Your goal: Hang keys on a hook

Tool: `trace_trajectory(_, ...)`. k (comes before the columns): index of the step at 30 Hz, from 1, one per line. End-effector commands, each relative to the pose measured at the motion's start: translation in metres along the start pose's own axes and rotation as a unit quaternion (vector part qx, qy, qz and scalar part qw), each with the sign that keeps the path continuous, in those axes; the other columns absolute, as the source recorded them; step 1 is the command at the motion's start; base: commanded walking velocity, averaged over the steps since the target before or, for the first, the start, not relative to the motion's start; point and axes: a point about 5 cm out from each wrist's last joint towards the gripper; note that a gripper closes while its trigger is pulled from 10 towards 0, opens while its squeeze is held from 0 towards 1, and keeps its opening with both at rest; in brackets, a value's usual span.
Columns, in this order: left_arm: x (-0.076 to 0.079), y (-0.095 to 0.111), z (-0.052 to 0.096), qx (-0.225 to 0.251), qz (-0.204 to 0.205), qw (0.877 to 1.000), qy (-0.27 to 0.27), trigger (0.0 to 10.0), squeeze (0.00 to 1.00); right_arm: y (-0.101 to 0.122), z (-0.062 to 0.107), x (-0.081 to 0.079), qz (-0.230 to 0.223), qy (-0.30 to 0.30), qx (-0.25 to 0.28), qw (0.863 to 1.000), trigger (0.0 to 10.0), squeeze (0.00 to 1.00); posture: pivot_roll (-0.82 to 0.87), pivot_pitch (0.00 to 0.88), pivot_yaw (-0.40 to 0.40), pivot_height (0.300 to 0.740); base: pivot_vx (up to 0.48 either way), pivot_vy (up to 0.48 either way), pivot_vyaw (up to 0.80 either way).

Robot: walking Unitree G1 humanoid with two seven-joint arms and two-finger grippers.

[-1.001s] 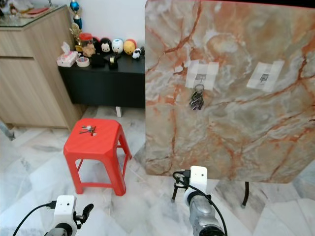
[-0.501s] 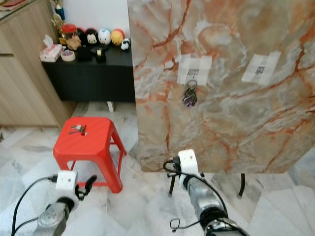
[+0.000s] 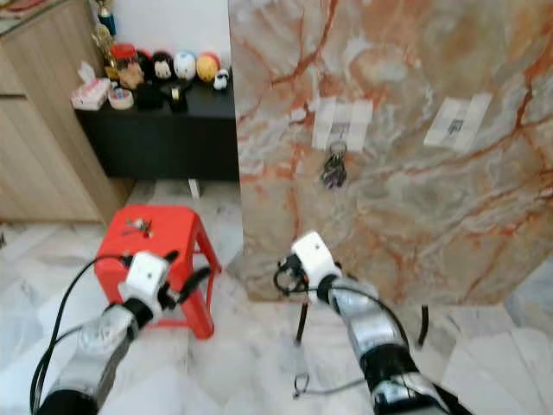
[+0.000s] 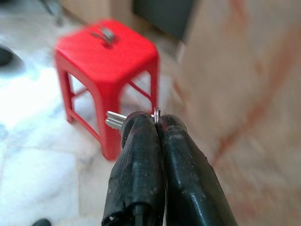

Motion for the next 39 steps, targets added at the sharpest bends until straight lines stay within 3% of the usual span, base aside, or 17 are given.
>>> trace_trajectory(1,0.007,0.005,0.001,-0.007,0.002,0.999,-0.041,10.0,0.0,0.009,0.004,-0.005,0.004,0.031,0.013,0.999,10.0,0.0,0.02,0.004,-0.078,0.737,0.0,0.0,0.0)
trace_trajectory(3,0.014,0.013,0.0,-0.011,-0.001,0.996,-0.084,10.0,0.0,0.017,0.007,-0.01,0.014,0.058,0.024,0.998,10.0,0.0,0.02,0.002,-0.082,0.737,0.0,0.0,0.0)
trace_trajectory(10,0.023,0.015,0.001,-0.036,-0.009,0.991,-0.13,10.0,0.0,0.032,0.012,-0.019,0.015,0.096,0.044,0.994,10.0,0.0,0.01,0.0,-0.086,0.737,0.0,0.0,0.0)
trace_trajectory(18,0.016,0.003,0.01,-0.073,-0.014,0.992,-0.102,10.0,0.0,0.046,0.019,-0.027,0.043,0.149,0.058,0.986,10.0,0.0,0.02,0.009,-0.104,0.737,0.0,0.0,0.0)
trace_trajectory(26,0.002,-0.008,0.017,-0.078,-0.012,0.997,-0.027,10.0,0.0,0.048,0.031,-0.046,0.06,0.24,0.065,0.967,10.0,0.0,0.02,0.018,-0.107,0.737,0.0,0.0,0.0)
trace_trajectory(28,-0.002,-0.007,0.021,-0.066,-0.011,0.998,-0.003,10.0,0.0,0.04,0.032,-0.044,0.024,0.242,0.065,0.968,10.0,0.0,0.02,0.022,-0.111,0.737,0.0,0.0,0.0)
trace_trajectory(32,-0.001,-0.007,0.025,-0.066,-0.011,0.998,-0.006,10.0,0.0,0.032,0.034,-0.039,-0.029,0.24,0.068,0.968,10.0,0.0,0.02,0.029,-0.113,0.737,0.0,0.0,0.0)
trace_trajectory(39,0.011,-0.009,0.029,-0.089,-0.013,0.994,-0.064,10.0,0.0,0.015,0.036,-0.035,-0.073,0.226,0.048,0.97,10.0,0.0,0.02,0.036,-0.115,0.737,0.0,0.0,0.0)
Point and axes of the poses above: a point about 5 cm out from each wrist's last joint towards the gripper, its own z axis pointing back from the gripper into the wrist, its own y axis along the axis of the wrist's last joint, x = y × z, and after that the axes turned 8 degrees about z, right-handed
